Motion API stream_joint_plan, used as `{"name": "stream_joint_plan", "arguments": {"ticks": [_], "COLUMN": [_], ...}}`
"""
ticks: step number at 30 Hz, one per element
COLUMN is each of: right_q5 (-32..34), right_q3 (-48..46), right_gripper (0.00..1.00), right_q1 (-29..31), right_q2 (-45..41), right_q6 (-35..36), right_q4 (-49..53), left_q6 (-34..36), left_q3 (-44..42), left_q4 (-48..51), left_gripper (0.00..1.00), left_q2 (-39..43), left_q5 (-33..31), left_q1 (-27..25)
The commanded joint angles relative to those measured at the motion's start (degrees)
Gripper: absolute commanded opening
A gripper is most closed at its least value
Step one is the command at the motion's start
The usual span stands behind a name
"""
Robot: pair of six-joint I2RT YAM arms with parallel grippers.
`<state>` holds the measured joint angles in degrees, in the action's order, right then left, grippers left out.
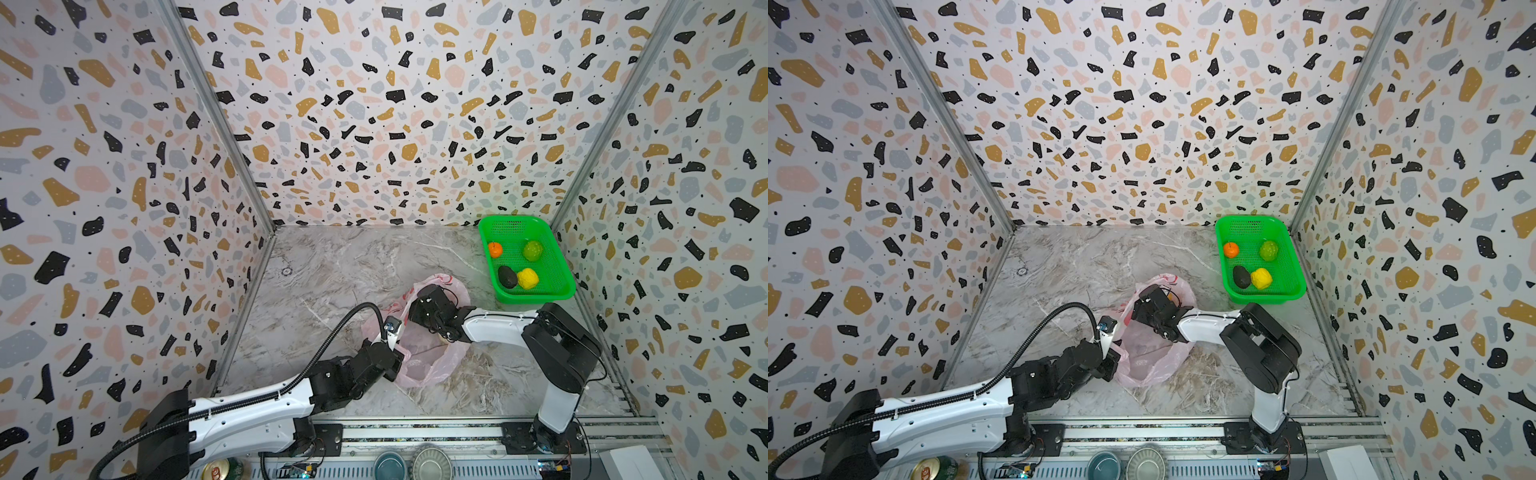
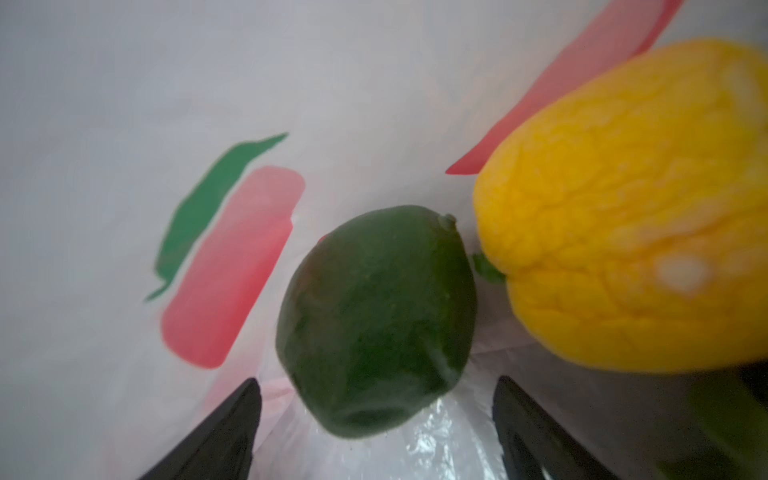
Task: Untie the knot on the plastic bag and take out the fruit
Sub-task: 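Lower the open right gripper into the bag toward the green lime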
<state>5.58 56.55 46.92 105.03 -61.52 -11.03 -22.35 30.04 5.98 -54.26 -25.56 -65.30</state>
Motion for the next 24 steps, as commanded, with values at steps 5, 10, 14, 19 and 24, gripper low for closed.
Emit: {"name": "stream_joint_plan", "arguments": {"ticks": [5,10,14,19,24], "right_q5": [1.96,3.79,3.48,3.07,0.89], "right_q3": [1.79,1.72,1.71,0.3,-1.0], "right_gripper": [0.88,0.84,0.71,0.55,0.51], "right_q1": [0.02,0.05,-0.07,0.19,0.45], "right_q2": [2.06,3.28,4.33,3.13,0.73], "right_q6": [-2.36,-2.68,-2.75,-2.56,-1.49], "right_q4": [-5.91,-7.76,-8.31,-8.39,-7.39], "left_q6": [-1.21,-1.21,-1.3,-1.32,-1.49], "left_q3": [0.99,0.87,0.96,0.82,0.63], "left_q4": [-1.14,-1.1,-0.93,-0.01,0.43], "left_gripper": [0.0,0.0,0.0,0.0,0.0], "left_q2": [1.85,1.78,1.78,2.02,2.23], "left_q5": [2.31,3.84,4.17,2.75,0.36], "left_q1": [0.17,0.17,0.17,0.17,0.17]}}
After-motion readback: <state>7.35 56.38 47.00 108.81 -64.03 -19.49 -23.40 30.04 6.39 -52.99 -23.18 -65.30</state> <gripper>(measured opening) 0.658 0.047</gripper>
